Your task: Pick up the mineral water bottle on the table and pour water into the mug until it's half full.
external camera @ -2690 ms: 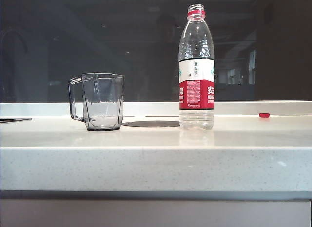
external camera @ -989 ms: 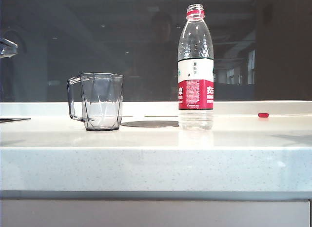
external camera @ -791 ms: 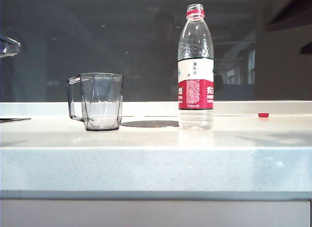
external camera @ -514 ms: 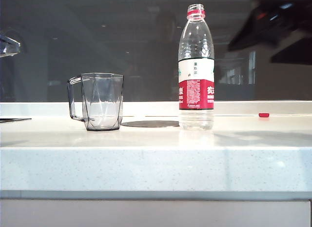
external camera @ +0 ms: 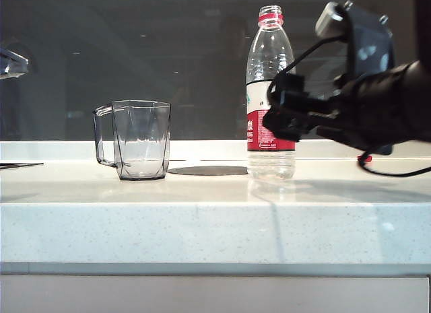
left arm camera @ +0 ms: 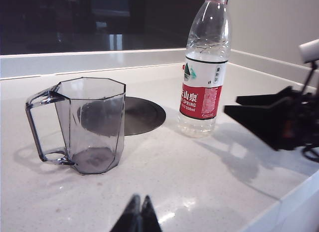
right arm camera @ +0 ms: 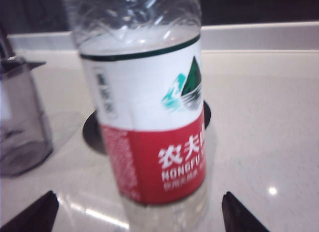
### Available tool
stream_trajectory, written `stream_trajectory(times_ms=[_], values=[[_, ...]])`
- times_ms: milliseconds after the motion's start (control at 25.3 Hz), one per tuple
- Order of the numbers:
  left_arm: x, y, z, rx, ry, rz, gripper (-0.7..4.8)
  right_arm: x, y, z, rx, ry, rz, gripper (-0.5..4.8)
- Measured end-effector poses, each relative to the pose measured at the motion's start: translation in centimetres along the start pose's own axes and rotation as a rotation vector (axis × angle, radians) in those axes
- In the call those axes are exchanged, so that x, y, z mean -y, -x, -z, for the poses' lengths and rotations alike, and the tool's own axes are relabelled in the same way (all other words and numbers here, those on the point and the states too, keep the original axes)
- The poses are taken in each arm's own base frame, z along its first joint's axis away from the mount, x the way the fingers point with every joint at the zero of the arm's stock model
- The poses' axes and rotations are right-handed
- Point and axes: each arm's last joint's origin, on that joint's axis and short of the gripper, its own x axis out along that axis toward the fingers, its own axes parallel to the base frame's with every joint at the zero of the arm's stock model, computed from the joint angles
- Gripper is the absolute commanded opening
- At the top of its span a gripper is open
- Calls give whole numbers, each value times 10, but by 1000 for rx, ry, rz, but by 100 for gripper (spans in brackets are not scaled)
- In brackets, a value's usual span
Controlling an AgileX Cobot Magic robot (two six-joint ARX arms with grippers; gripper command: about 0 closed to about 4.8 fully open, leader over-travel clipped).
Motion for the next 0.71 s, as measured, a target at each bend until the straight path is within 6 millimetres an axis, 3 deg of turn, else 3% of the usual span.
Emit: stream_trajectory(times_ms=[237, 712], values=[[0, 0, 0, 0, 0, 0, -4, -6, -26, 10, -1, 1, 27, 479], [0, 0, 0, 0, 0, 0, -4, -3, -47, -3, 49, -12, 72, 479]])
